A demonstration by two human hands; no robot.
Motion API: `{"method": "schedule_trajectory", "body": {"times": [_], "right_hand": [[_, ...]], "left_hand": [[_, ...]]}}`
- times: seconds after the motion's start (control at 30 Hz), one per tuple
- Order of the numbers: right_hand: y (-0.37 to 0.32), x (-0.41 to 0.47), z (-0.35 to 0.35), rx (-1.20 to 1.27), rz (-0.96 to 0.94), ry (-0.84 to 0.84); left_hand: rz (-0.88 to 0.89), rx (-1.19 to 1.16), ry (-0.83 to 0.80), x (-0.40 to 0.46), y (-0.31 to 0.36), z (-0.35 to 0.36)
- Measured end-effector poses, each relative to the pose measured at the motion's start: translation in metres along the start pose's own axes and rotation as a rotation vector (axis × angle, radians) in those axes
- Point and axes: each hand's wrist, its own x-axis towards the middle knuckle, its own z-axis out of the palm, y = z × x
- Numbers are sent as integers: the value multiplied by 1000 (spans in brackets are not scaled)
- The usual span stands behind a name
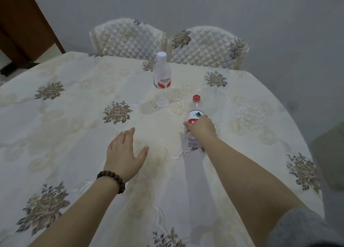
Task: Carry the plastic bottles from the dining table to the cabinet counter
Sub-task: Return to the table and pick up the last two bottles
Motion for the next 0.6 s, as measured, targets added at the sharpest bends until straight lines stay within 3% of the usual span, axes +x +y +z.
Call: {"method": "schedule_trajectory", "body": {"times": [0.13, 0.3, 0.6], "right_hand": [[7, -15, -6, 115, -132, 38], [18, -41, -27, 458, -180, 49], [25, -29, -52, 499, -212, 108]], "left_hand": [[1, -75, 8, 1, 5, -5], [-3, -276, 18, 16, 14, -14], [-85, -671, -13, 153, 54, 4]]}}
